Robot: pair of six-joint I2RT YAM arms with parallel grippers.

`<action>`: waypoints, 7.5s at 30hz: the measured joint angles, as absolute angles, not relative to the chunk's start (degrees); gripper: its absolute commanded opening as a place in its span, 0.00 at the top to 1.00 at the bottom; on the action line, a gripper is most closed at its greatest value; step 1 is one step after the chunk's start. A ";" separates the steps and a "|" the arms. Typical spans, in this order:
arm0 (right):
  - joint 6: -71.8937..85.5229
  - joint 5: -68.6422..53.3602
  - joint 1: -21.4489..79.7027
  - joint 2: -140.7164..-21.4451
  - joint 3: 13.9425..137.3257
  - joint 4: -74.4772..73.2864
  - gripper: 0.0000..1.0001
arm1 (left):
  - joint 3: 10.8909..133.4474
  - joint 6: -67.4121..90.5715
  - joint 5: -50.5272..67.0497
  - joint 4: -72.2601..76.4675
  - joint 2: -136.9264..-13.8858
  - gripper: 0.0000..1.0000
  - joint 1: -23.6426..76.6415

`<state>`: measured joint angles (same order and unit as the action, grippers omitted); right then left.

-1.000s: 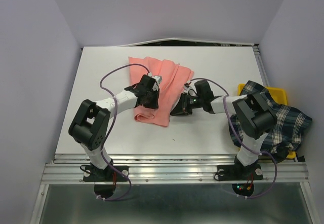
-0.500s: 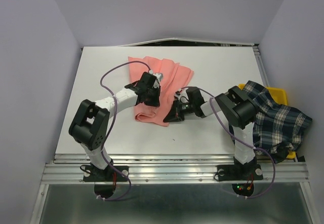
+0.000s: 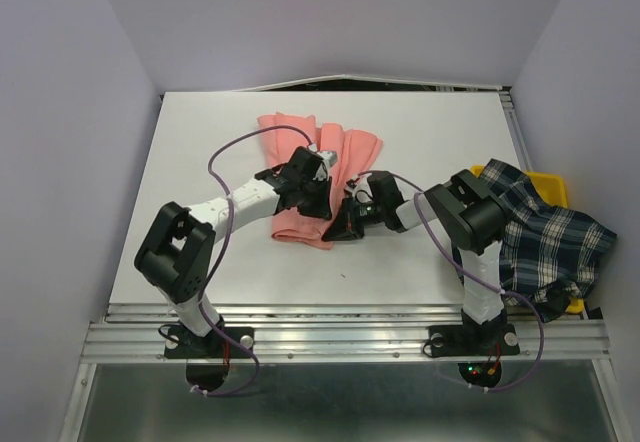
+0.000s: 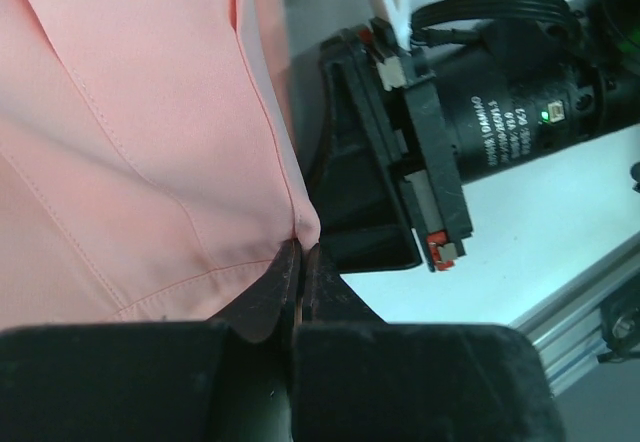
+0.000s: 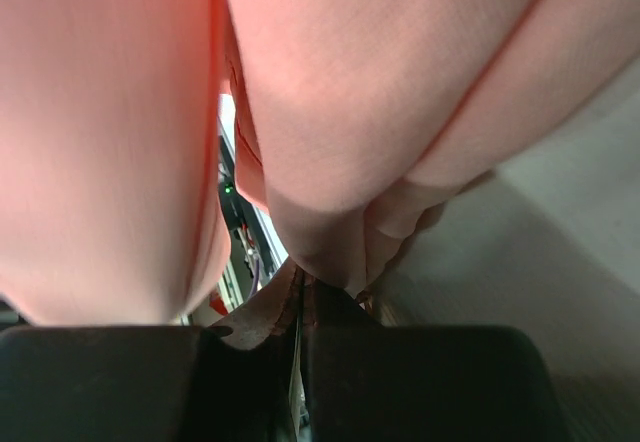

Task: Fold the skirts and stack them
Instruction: Fold the skirt

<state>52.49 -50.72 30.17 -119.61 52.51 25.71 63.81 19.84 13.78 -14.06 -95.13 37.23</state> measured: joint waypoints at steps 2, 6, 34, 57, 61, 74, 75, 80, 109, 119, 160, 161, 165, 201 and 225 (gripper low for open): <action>52.51 -50.68 30.17 -119.59 52.51 25.69 0.99 | 63.81 20.40 14.41 -14.02 -95.13 1.00 37.89; 52.71 -50.35 30.20 -119.39 52.49 25.45 0.99 | 63.81 21.54 15.73 -13.34 -95.72 1.00 38.15; 18.28 -45.45 20.03 -112.09 71.66 -31.42 0.91 | 61.73 24.10 22.35 -2.04 -105.84 0.72 35.51; 34.52 -50.15 27.51 -114.74 58.00 -5.10 0.95 | 62.41 14.57 25.02 -10.76 -87.81 0.71 29.74; 38.52 -50.15 31.40 -115.09 57.80 0.40 0.95 | 62.39 10.46 23.79 -14.04 -88.75 0.94 25.19; 25.15 -45.80 17.02 -105.60 63.24 -16.60 0.50 | 62.94 0.80 24.12 -14.90 -103.79 1.00 30.48; 24.99 -44.58 15.53 -104.97 65.06 -17.52 0.50 | 62.94 0.75 24.18 -14.55 -104.01 1.00 30.33; 25.10 -37.41 13.98 -106.59 82.87 -17.91 0.52 | 62.92 0.62 24.18 -13.89 -104.22 1.00 30.28; 33.23 -20.34 19.86 -139.41 116.49 -16.95 0.42 | 60.47 1.54 23.53 -8.34 -103.48 0.95 30.39; 32.51 -18.59 20.91 -140.33 119.55 -16.88 0.49 | 60.47 1.56 23.55 -8.32 -103.53 0.95 30.39; 29.78 -23.35 13.02 -125.71 94.65 -6.02 0.99 | 61.25 4.08 24.60 -4.89 -105.41 0.88 29.61; 29.82 -23.40 13.02 -127.17 94.65 -5.45 0.99 | 61.25 4.08 24.62 -4.89 -105.41 0.87 29.61; 29.82 -22.63 13.04 -129.54 94.65 -3.68 0.99 | 60.99 3.95 24.58 -4.51 -105.25 0.77 29.56; 25.21 -41.76 21.06 -124.01 96.68 -10.09 0.37 | 78.39 -7.90 35.62 -12.10 -115.07 0.54 10.87; 19.90 -34.44 21.39 -108.14 83.50 -19.42 0.08 | 44.82 -37.39 14.50 -5.21 -71.26 0.21 28.51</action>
<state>19.90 -34.44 21.39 -108.14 83.50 -19.42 44.82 -37.39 14.50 -5.21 -71.26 28.51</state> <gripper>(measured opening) 0.906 0.756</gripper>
